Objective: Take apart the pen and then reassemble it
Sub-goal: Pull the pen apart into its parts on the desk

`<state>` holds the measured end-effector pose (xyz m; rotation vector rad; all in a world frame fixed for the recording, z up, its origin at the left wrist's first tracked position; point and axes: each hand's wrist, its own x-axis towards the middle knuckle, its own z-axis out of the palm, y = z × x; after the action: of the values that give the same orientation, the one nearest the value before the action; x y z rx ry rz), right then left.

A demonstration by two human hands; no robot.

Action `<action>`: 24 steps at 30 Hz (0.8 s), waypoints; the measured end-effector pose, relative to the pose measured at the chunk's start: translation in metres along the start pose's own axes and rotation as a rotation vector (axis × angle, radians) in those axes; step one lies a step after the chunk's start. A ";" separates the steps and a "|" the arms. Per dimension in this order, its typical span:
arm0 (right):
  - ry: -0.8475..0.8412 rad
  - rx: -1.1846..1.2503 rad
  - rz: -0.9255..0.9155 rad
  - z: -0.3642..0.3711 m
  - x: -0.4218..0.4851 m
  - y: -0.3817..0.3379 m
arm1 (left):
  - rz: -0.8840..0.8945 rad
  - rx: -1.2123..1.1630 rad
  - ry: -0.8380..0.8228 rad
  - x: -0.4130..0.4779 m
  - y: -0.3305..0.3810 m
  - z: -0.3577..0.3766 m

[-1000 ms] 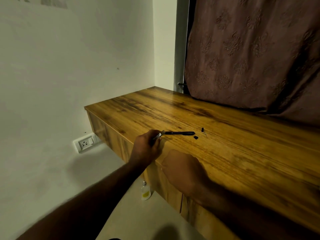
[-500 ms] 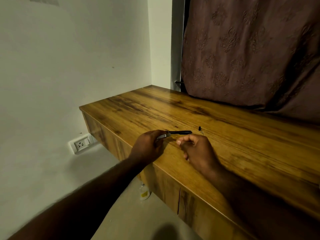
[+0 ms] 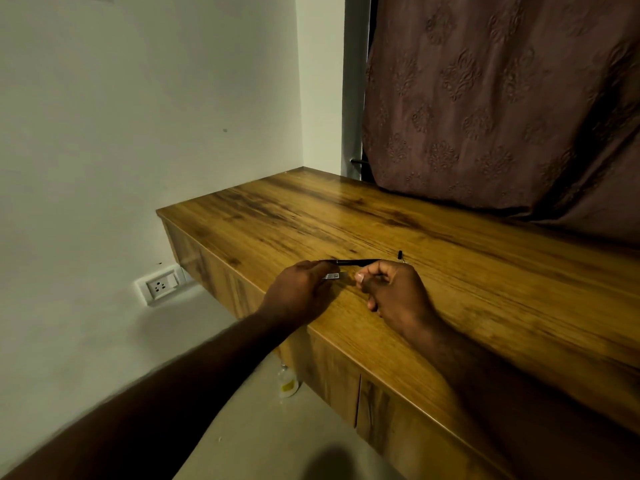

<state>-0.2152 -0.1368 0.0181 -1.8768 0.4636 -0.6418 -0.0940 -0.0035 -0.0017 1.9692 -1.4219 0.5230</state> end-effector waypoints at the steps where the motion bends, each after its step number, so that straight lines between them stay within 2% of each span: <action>1: -0.001 -0.013 -0.007 0.001 0.000 0.001 | 0.009 0.002 -0.010 0.000 0.001 0.000; 12: 0.012 -0.080 -0.022 0.003 0.003 0.006 | 0.113 0.069 -0.065 0.002 0.005 -0.003; 17: 0.019 -0.007 0.004 -0.001 0.004 0.006 | 0.070 0.023 -0.042 0.003 0.005 -0.003; 24: 0.022 -0.060 0.001 0.001 0.005 0.008 | 0.077 0.025 -0.061 0.002 0.007 -0.005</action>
<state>-0.2109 -0.1415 0.0116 -1.9271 0.5033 -0.6547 -0.0996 -0.0028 0.0051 1.9712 -1.5407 0.5211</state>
